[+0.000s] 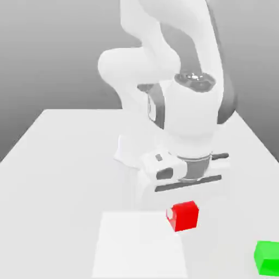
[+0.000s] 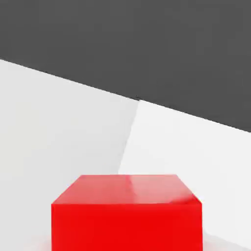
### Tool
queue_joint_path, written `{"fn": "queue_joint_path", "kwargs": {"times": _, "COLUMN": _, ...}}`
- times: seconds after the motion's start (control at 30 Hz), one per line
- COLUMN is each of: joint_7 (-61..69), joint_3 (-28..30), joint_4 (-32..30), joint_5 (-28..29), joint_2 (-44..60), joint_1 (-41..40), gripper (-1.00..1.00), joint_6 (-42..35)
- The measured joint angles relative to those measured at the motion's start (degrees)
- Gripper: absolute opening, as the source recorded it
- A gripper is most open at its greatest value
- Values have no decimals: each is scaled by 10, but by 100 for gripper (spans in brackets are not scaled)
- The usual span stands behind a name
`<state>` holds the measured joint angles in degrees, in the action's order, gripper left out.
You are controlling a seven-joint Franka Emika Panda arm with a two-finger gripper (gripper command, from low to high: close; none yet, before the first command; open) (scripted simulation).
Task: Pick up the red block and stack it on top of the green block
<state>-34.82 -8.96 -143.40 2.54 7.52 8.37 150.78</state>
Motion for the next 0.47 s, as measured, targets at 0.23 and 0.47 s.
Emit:
{"fn": "queue_joint_path", "kwargs": {"times": 0.23, "joint_7": 122, "joint_3": -69, "joint_4": 135, "joint_5": 51, "joint_2": 88, "joint_1": 63, "gripper": -100, "joint_6": -55}}
{"fn": "queue_joint_path", "kwargs": {"times": 0.47, "joint_7": 107, "joint_3": -50, "joint_4": 149, "joint_5": 88, "joint_2": 161, "joint_1": 85, "gripper": 100, "joint_6": 2}}
